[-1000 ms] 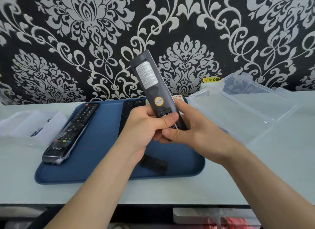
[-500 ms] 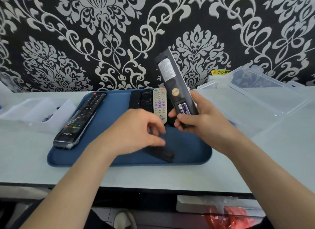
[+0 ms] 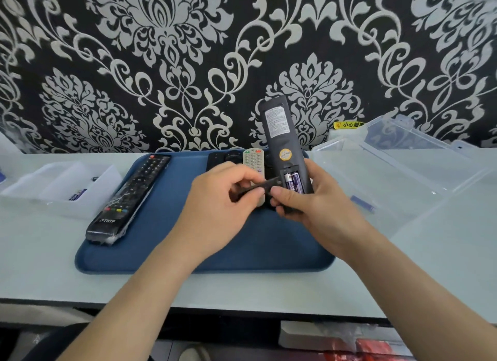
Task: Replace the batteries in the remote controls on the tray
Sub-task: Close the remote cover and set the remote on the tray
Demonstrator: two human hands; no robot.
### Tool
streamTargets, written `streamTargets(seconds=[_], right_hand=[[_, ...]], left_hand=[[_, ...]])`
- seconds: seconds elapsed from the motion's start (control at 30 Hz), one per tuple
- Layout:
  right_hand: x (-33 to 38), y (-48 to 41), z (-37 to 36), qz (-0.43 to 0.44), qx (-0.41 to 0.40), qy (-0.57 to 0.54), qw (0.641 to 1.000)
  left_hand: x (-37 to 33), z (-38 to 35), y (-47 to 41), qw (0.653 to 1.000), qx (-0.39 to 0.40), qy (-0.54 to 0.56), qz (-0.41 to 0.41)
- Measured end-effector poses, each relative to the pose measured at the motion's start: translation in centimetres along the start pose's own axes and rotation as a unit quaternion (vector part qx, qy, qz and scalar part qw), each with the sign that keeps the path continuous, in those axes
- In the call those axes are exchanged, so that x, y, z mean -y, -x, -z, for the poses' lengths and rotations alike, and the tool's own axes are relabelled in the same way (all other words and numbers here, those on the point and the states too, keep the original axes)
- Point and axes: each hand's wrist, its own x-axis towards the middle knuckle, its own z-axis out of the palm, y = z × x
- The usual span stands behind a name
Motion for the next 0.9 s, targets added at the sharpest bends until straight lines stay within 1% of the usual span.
streamTargets(seconds=[0.07, 0.17, 0.27, 0.3, 0.37, 0.4, 0.47, 0.5, 0.53, 0.57, 0.63, 0.7, 0.77, 0.83, 0.9], right_hand=[[-0.1, -0.1, -0.2, -0.002, -0.007, -0.048, 0.999], [0.0, -0.2, -0.3, -0.007, -0.01, -0.084, 0.996], [0.2, -0.3, 0.0, -0.021, -0.014, -0.114, 0.993], [0.2, -0.3, 0.0, -0.028, -0.015, -0.123, 0.992], [0.3, -0.4, 0.2, -0.036, -0.016, -0.134, 0.99], [0.3, -0.4, 0.2, -0.04, -0.015, -0.136, 0.99], [0.3, -0.4, 0.2, -0.046, -0.015, -0.145, 0.988], [0.4, -0.4, 0.0, -0.05, -0.018, -0.156, 0.986], [0.4, -0.4, -0.1, -0.057, -0.021, -0.175, 0.983], [0.6, -0.5, -0.3, -0.069, -0.021, -0.2, 0.977], [0.8, -0.6, -0.6, -0.096, -0.01, -0.235, 0.967], [0.9, -0.7, -0.7, -0.112, -0.014, -0.23, 0.967], [0.8, -0.6, -0.7, -0.111, -0.03, -0.217, 0.969], [1.0, -0.5, -0.7, -0.096, -0.037, -0.22, 0.97], [1.2, -0.2, -1.0, -0.086, -0.039, -0.226, 0.97]], left_hand=[[-0.4, -0.6, 0.0, 0.999, -0.035, 0.007, -0.021], [-0.9, -1.0, -0.1, 0.997, -0.044, 0.066, 0.023], [-1.1, -0.7, -0.2, 0.997, -0.011, 0.077, 0.004], [-1.1, -0.5, -0.1, 0.995, 0.011, 0.094, 0.001], [-1.4, -0.2, 0.2, 0.985, 0.06, 0.159, 0.022], [-1.6, -0.1, 0.2, 0.981, 0.071, 0.181, 0.026], [-1.8, -0.3, 0.3, 0.982, 0.05, 0.181, 0.015], [-1.8, -0.4, 0.3, 0.987, 0.023, 0.158, 0.0], [-1.8, -0.6, 0.3, 0.994, -0.014, 0.105, -0.035], [-1.8, -0.8, 0.4, 0.994, -0.051, 0.033, -0.091], [-1.5, -1.9, 0.7, 0.967, -0.093, -0.098, -0.215], [-0.9, -2.9, 0.9, 0.94, -0.083, -0.158, -0.292], [-0.3, -3.3, 0.8, 0.932, -0.06, -0.172, -0.314], [0.1, -3.2, 0.7, 0.937, -0.048, -0.169, -0.302], [0.1, -3.1, 0.5, 0.941, -0.057, -0.169, -0.289]])
